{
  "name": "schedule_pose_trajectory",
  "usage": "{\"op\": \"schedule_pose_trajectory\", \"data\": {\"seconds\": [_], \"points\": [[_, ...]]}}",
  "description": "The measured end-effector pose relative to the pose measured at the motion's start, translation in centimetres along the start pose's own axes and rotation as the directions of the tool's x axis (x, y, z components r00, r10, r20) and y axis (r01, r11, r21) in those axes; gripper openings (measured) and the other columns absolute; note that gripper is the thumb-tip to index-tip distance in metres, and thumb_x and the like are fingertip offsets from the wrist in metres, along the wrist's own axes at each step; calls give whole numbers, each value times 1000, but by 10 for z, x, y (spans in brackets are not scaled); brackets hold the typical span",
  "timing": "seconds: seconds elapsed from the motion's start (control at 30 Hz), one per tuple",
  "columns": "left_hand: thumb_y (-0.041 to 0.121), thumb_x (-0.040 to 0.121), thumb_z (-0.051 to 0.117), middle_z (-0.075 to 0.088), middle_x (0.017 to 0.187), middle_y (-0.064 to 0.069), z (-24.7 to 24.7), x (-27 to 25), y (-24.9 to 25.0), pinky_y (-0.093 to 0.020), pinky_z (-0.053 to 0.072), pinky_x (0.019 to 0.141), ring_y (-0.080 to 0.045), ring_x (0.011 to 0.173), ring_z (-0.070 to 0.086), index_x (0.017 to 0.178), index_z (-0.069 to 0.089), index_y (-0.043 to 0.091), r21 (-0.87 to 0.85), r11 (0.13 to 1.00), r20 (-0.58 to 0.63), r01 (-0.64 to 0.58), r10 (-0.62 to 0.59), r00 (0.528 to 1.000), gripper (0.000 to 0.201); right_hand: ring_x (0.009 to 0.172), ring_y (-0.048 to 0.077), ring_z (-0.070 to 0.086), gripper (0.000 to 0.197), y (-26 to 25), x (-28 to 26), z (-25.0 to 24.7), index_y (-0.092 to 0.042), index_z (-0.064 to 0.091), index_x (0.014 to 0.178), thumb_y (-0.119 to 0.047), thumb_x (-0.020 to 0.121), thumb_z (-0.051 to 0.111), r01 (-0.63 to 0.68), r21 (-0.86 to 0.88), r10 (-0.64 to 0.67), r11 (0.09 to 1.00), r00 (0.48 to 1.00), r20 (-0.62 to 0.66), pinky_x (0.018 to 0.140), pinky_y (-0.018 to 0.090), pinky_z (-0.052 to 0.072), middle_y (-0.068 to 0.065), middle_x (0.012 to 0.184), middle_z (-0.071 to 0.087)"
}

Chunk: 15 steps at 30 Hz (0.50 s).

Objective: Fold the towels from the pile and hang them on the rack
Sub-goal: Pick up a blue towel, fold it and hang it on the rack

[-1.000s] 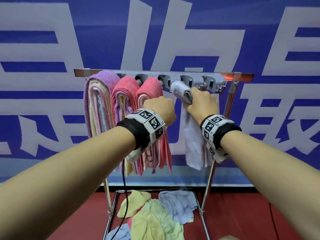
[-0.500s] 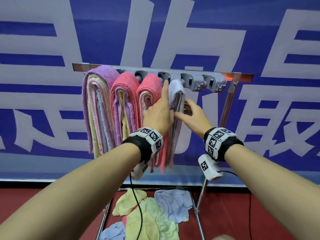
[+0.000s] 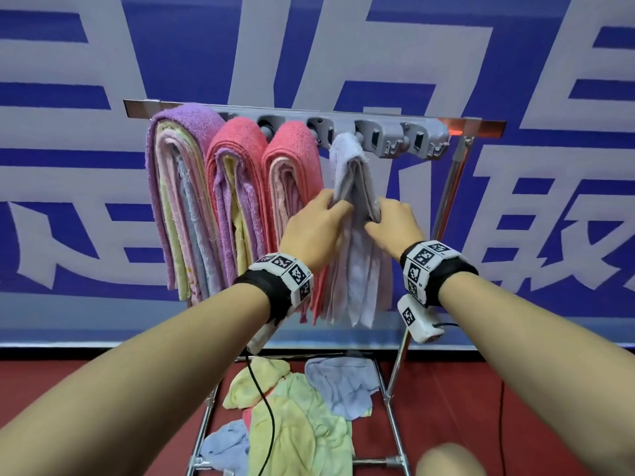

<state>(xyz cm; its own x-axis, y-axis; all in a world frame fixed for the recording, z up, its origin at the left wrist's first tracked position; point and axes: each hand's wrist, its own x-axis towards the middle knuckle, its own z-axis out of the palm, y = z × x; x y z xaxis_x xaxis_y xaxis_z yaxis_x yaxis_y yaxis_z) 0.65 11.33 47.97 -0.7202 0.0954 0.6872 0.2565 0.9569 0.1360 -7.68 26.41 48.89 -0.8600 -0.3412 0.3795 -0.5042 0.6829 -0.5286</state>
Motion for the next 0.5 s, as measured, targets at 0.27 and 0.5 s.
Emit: {"op": "schedule_pose_trajectory", "data": {"seconds": [0.27, 0.5], "points": [[25, 90, 52, 65, 98, -3, 29, -59, 3, -37, 44, 66, -32, 95, 67, 121, 55, 20, 281, 946, 484, 160, -283, 828, 31, 86, 38, 62, 15, 41, -35, 71, -11, 52, 81, -18, 93, 57, -118, -210, 171, 971, 951, 256, 74, 41, 53, 17, 94, 63], [26, 98, 55, 74, 104, -9, 53, -92, -14, -18, 49, 61, -25, 93, 73, 111, 72, 11, 79, 974, 883, 213, -168, 439, 27, 98, 29, 62, 34, 61, -71, 140, -8, 64, 111, -36, 93, 66, -16, -324, 230, 946, 737, 635, 80, 32, 46, 11, 112, 66]]}}
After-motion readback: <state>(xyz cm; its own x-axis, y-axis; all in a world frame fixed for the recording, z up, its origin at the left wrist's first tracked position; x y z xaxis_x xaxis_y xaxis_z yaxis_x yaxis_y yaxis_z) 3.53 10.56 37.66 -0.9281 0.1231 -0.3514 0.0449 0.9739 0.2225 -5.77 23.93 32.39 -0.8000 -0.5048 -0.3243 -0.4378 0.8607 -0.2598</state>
